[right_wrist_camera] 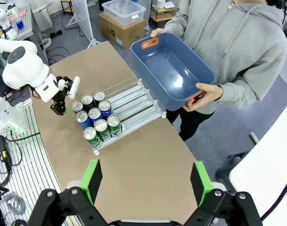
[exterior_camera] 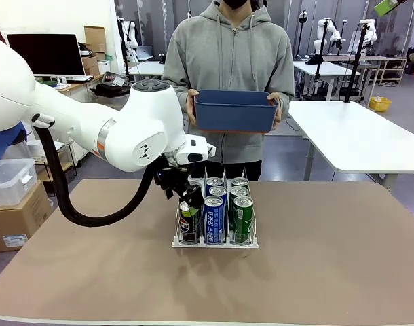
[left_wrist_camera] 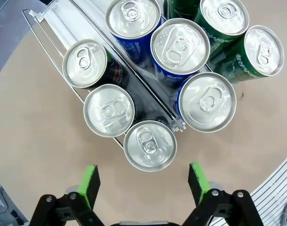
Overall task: Fill the beverage cans into the dispenser.
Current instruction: Place the picked Pepsi coke in the line of the Automatic Can Dispenser with the same cans.
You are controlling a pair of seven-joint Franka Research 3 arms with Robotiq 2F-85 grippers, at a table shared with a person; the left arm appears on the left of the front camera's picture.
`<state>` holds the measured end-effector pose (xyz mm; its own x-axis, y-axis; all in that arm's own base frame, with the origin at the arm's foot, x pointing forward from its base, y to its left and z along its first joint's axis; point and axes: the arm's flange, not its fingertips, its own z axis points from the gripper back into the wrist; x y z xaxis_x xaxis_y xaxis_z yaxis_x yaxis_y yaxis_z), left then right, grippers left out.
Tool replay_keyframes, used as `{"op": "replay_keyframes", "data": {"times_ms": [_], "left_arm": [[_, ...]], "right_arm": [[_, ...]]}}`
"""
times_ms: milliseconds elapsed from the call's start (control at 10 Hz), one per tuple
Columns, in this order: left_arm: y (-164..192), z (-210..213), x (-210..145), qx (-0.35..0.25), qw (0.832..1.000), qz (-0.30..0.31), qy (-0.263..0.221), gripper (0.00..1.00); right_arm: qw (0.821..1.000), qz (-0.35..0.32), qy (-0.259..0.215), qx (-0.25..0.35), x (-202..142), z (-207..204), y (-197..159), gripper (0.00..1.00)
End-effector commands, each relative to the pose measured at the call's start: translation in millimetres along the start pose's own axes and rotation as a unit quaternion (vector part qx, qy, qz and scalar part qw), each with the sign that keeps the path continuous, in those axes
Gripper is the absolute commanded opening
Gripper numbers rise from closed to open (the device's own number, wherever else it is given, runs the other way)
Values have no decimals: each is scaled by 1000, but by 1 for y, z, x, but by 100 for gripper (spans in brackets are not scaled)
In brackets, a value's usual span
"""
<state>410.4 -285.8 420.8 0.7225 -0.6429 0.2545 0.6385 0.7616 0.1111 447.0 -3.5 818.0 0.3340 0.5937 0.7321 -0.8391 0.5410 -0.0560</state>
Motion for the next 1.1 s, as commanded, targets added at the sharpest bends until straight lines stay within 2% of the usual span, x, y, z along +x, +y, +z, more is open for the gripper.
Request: {"op": "replay_keyframes", "data": {"times_ms": [0, 100, 200, 400, 600, 700, 1000], "left_arm": [[1, 1, 3, 1, 1000, 0, 0, 100], [0, 0, 0, 0, 1000, 0, 0, 100], [11, 18, 3, -28, 999, -22, 2, 100], [30, 75, -18, -26, 1000, 3, -15, 100], [70, 131, -30, -65, 998, -11, -22, 100], [85, 154, -38, -105, 993, -37, -41, 100], [154, 225, -57, -151, 980, -84, -98, 100]], "right_arm": [[1000, -4, -11, -4, 0, -2, 1, 100], [1000, -4, -11, -4, 0, -2, 1, 100], [1000, -4, -11, -4, 0, -2, 1, 100], [1000, -4, -11, -4, 0, -2, 1, 100], [1000, -4, -11, -4, 0, -2, 1, 100], [1000, -4, -11, -4, 0, -2, 1, 100], [1000, -4, -11, -4, 0, -2, 1, 100]]}}
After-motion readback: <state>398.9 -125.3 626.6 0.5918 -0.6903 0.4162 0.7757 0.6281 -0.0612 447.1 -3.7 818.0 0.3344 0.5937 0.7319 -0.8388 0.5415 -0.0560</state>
